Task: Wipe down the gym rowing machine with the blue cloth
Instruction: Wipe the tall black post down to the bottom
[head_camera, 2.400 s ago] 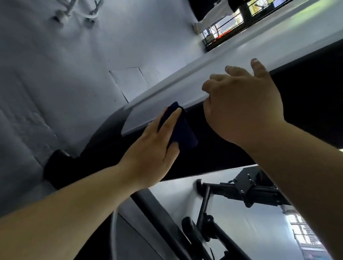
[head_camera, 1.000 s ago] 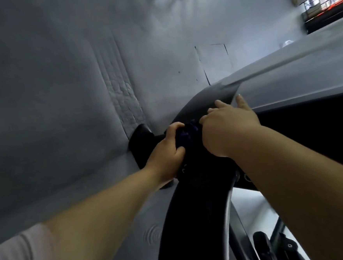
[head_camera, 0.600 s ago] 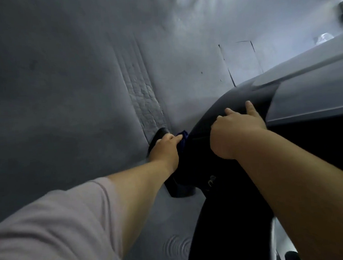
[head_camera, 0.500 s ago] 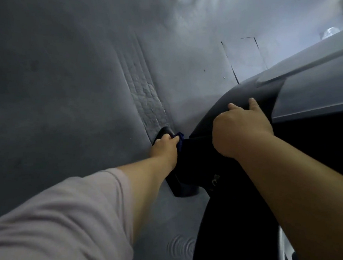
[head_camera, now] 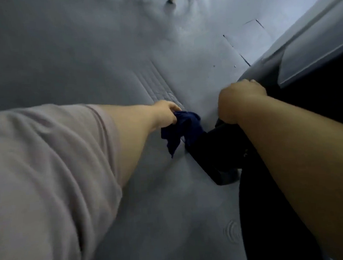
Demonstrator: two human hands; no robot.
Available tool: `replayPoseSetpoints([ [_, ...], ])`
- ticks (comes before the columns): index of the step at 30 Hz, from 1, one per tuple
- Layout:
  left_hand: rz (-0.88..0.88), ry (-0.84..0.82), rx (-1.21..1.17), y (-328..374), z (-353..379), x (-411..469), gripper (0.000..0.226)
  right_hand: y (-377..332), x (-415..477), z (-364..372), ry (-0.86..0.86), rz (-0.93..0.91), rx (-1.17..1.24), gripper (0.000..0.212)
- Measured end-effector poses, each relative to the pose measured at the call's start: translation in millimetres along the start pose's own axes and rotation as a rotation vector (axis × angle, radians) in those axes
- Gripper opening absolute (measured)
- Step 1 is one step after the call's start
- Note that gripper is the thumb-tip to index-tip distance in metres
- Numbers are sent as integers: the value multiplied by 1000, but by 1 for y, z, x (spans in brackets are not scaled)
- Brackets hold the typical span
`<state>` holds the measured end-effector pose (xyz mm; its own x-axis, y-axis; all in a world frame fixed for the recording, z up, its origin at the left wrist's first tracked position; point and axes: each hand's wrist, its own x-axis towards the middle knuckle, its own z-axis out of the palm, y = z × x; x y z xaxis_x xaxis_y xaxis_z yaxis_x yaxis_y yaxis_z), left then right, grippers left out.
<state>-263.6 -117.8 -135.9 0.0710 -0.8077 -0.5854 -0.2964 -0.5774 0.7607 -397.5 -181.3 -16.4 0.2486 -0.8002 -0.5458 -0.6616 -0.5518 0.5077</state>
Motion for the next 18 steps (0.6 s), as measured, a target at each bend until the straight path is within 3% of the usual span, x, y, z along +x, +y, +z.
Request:
replayPoseSetpoints([
  [2, 20, 2, 39, 12, -34, -16, 42, -24, 1, 4, 48, 32, 250, 42],
  [6, -2, 28, 53, 14, -79, -54, 38, -81, 1, 15, 45, -24, 930, 57],
  [11, -11, -47, 12, -11, -92, -18, 38, -126, 19, 45, -34, -15, 1549, 65],
  [15, -8, -156, -98, -35, -81, 17, 40, -173, 47, 64, -161, 97, 2151, 58],
  [18, -5, -156, -111, -49, -71, 39, 32, -190, 56, 77, -212, 234, 2394, 50],
])
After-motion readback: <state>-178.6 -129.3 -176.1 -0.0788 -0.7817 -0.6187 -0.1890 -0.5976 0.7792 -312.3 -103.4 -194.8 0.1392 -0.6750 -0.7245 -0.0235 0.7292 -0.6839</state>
